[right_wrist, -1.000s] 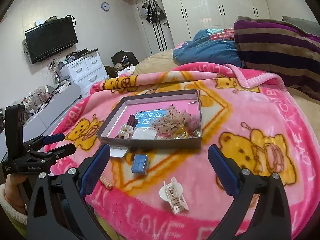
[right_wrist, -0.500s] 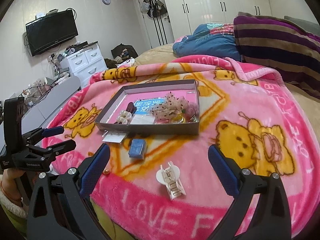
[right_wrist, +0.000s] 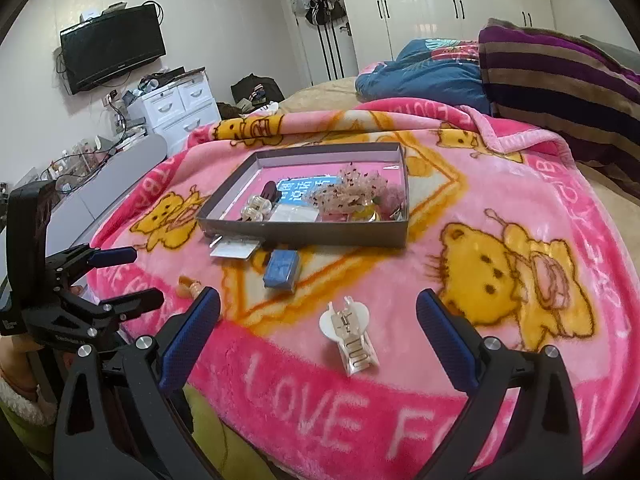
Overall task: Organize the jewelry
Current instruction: 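Withdraw both open tools from the box, then grasp the peach coiled hair tie with the left tool while the right tool grasps the white claw clip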
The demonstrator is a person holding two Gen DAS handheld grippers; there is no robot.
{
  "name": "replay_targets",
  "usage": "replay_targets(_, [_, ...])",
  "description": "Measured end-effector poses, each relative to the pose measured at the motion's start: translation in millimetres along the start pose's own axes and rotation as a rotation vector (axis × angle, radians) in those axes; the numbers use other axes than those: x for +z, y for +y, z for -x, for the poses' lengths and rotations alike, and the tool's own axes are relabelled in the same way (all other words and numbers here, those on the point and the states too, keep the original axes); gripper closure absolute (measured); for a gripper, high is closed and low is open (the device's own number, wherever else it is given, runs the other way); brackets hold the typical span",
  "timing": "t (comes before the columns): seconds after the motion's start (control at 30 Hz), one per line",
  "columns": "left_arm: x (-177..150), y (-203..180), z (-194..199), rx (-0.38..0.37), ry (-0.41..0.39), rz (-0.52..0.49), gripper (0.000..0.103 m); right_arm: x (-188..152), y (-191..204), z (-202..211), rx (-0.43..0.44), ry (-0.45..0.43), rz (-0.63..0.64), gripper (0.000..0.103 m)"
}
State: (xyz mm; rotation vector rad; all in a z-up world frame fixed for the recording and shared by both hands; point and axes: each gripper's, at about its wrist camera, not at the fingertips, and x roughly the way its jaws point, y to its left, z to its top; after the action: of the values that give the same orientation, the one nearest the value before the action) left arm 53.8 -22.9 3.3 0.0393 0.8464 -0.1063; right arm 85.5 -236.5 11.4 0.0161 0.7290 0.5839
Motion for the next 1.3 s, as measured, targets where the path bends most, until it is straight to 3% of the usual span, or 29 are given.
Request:
replay_targets(0.47, [-15.7, 12.6, -36.9, 0.019, 0.111, 0.034, 0.009, -20.8, -13.9, -17.0, -0.016, 0.073, -0.021, 0.005])
replay_targets(0.7, [-12.0, 18.7, -58.1, -0.006, 0.134, 0.056, 0.009, -36.5, -21.5, -43.2, -0.047, 0.151, -0.031, 0.005])
replay_targets(0.93, [-13.1, 25.1, -78.6, -0.054, 0.218, 0.09, 0.009, -39.0, -22.7, -75.2, -0.048, 0.193, -0.007, 0.005])
replay_targets(1.23, [-10.3, 19.9, -97.0, -0.062, 0.29, 0.046, 0.009, -32.5, -21.9, -100.3, -0.072, 0.213, 0.025, 0.036])
replay_targets(1.3, [-9.6, 17.4, -99.4, -0.052, 0.297, 0.028, 0.009, -32.7, -24.2, -99.5, -0.079, 0.212, 0.025, 0.047])
